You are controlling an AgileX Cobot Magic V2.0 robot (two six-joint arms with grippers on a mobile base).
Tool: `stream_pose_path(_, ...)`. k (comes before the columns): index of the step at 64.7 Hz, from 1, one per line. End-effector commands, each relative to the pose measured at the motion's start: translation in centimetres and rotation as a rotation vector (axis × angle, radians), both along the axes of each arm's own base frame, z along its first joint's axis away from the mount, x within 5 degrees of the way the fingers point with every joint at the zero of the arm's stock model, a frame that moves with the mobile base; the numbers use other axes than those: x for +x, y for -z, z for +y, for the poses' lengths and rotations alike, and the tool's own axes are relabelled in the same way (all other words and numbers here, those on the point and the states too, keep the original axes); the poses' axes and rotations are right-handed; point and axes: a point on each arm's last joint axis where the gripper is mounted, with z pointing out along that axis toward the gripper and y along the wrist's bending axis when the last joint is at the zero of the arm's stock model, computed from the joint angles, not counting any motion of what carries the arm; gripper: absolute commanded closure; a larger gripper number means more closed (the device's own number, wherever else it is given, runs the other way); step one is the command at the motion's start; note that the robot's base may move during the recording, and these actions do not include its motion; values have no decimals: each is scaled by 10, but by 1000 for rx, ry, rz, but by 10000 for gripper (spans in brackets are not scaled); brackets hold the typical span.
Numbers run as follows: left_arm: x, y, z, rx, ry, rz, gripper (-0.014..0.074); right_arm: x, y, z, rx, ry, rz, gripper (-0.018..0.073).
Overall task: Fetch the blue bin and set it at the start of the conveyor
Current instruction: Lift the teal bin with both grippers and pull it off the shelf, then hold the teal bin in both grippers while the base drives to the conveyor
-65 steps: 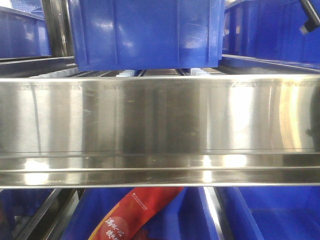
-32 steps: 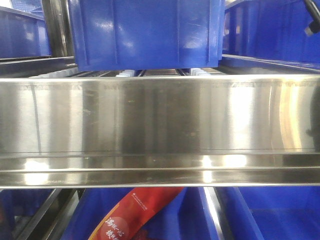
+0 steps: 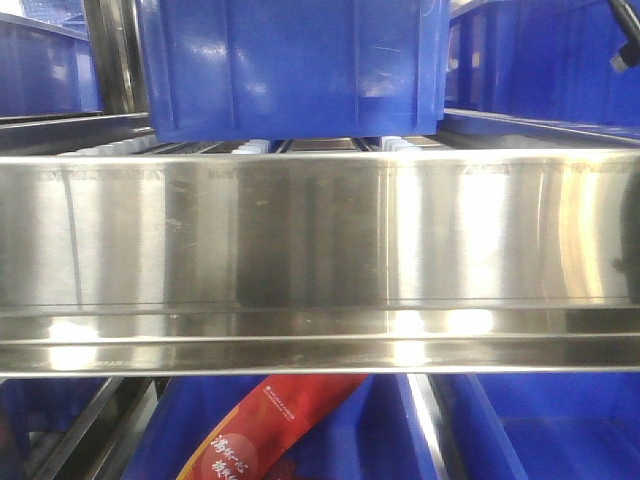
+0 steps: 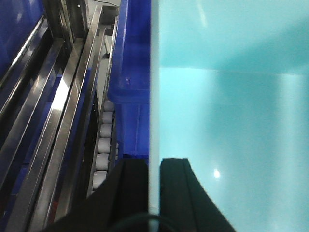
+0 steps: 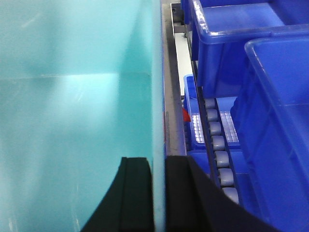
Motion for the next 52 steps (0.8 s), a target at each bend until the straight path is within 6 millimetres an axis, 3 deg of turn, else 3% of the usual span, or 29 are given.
stream_pose_path(1, -6, -12, 6, 10, -15, -58, 708, -5, -11, -8, -36, 22, -56, 724)
stream_pose_path(52, -6, -12, 6, 10, -15, -58, 708, -5, -11, -7, -31, 18, -54, 724)
